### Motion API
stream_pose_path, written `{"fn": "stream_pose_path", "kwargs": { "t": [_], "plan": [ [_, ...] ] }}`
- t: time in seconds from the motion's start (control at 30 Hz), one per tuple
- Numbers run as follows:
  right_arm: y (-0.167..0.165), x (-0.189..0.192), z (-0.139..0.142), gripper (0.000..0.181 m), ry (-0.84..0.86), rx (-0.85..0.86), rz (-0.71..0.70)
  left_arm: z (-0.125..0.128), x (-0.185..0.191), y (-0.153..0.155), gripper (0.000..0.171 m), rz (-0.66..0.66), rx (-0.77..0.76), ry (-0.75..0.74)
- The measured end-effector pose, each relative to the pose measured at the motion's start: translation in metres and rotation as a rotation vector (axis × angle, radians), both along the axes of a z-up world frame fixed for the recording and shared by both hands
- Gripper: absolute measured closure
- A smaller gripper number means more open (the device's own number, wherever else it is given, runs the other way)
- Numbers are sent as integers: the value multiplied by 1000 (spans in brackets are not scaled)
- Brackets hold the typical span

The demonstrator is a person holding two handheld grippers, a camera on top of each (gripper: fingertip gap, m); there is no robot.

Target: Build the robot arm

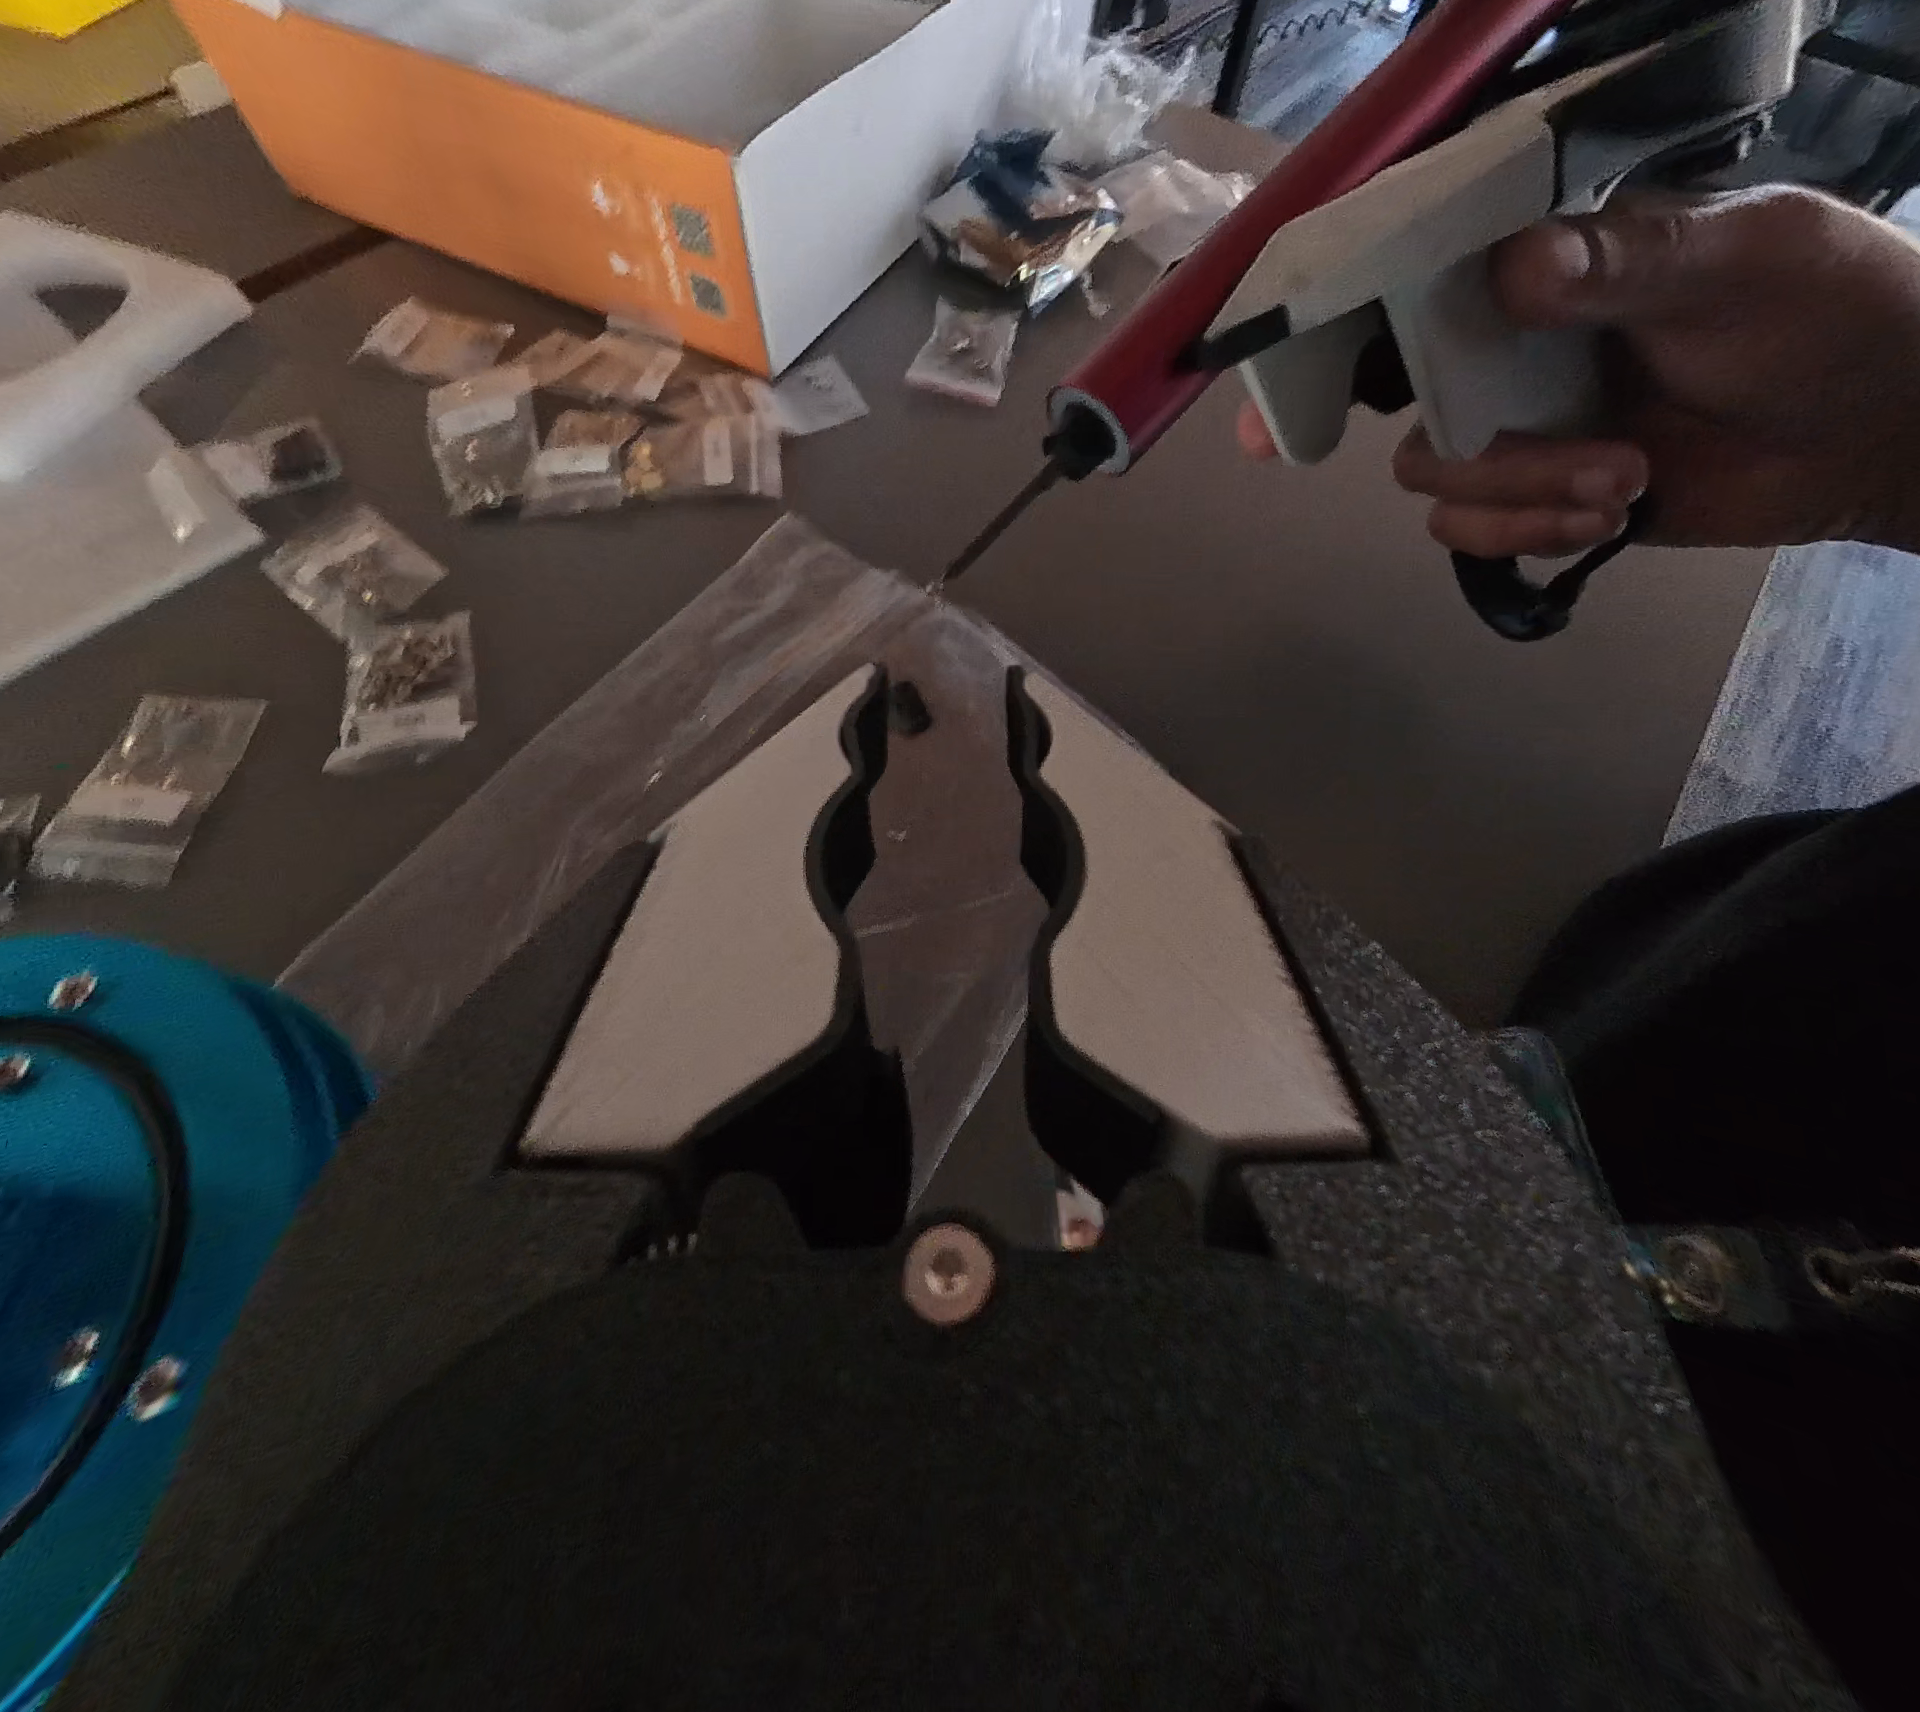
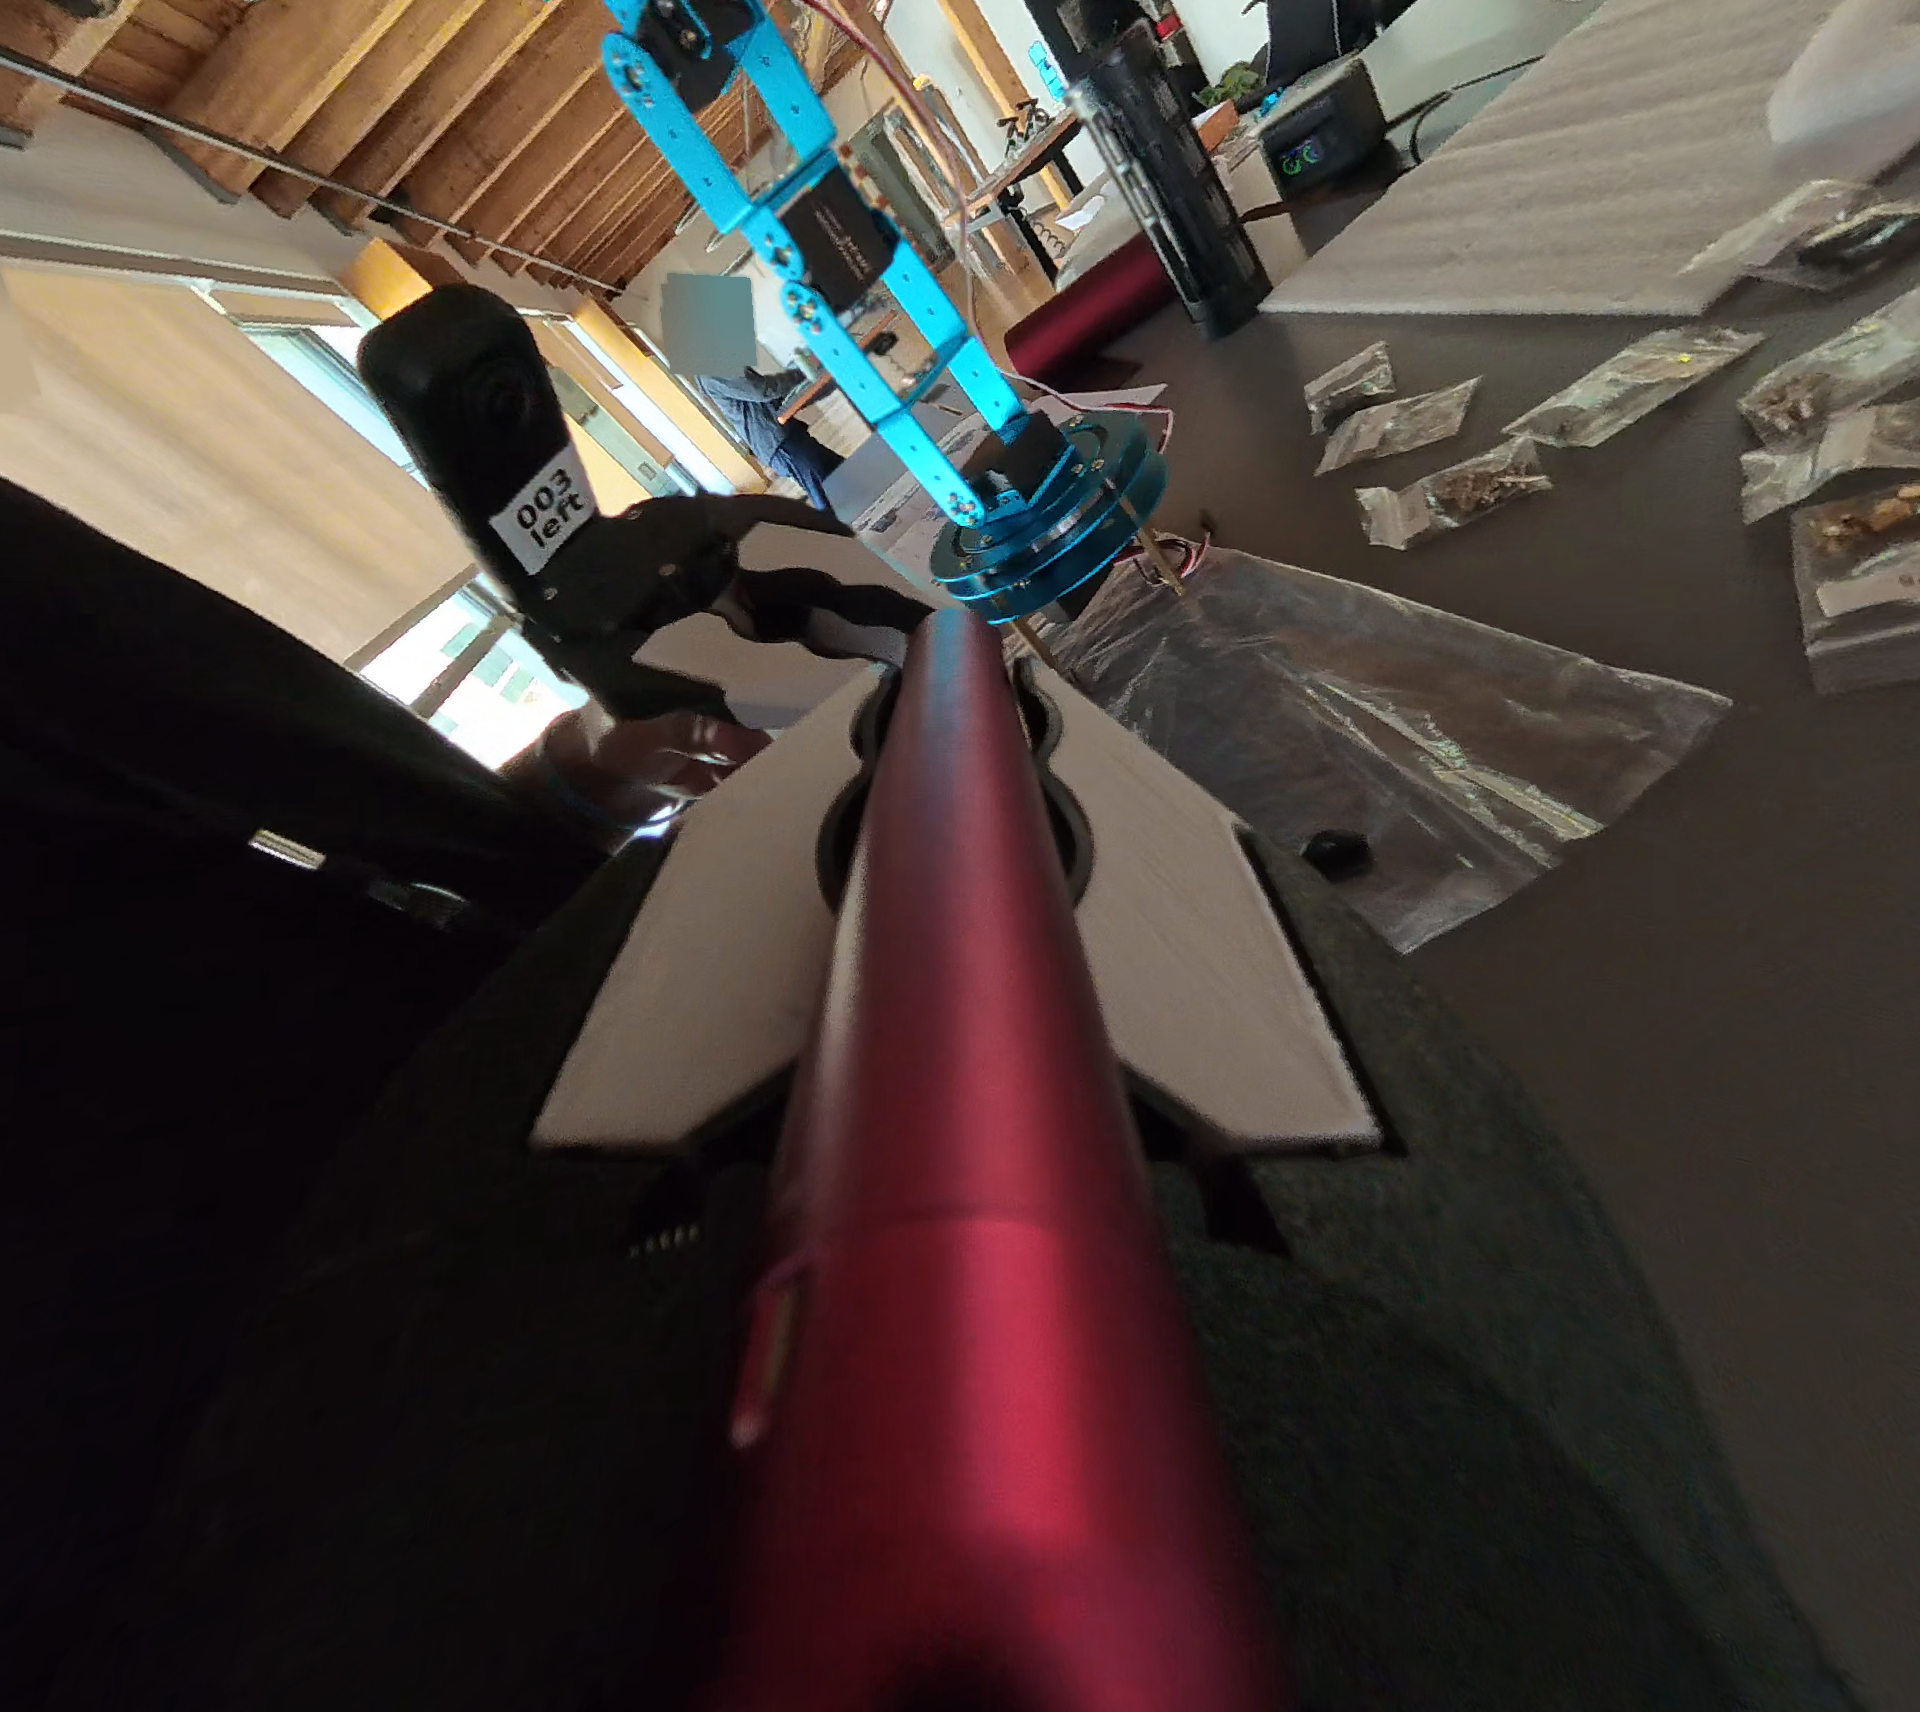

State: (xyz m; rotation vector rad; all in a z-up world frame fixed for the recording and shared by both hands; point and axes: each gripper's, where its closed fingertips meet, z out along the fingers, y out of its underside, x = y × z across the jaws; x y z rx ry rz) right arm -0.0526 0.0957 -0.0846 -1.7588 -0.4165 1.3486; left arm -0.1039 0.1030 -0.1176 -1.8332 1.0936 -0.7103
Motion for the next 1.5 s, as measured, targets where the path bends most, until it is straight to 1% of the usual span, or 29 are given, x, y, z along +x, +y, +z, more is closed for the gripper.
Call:
{"fn": "stream_pose_path", "kwargs": {
  "t": [0.13,0.3,0.37,0.67,0.87,1.0,1.13,1.27,1.33,1.4,1.43,1.5],
  "plan": [
    [-8,3,10,157,3,19,23,7,15,-5,154,-31,65,3],
    [-13,7,8,157,-36,29,26,11,20,-6,170,-28,121,21],
    [-13,9,9,157,-28,27,25,11,21,-7,171,-31,124,22],
    [-15,9,7,158,-65,32,41,8,22,-9,171,-61,191,78],
    [-17,7,6,157,-76,33,46,1,19,-7,171,-65,190,115],
    [-16,7,0,158,-119,37,35,2,19,-8,171,-75,197,118],
    [-15,7,-1,158,-115,28,33,-2,19,-8,171,-79,191,124],
    [-15,7,2,158,-65,5,37,-7,18,-6,171,-66,189,132],
    [-15,7,2,158,-39,-8,38,-7,19,-6,160,-58,190,121],
    [-15,8,1,158,-29,-17,38,-5,21,-8,154,-68,191,107],
    [-14,9,-2,158,-49,-19,29,-6,21,-10,152,-77,188,113],
    [-7,18,-18,159,-137,-15,-26,-18,14,-4,152,-53,179,182]
  ]
}}
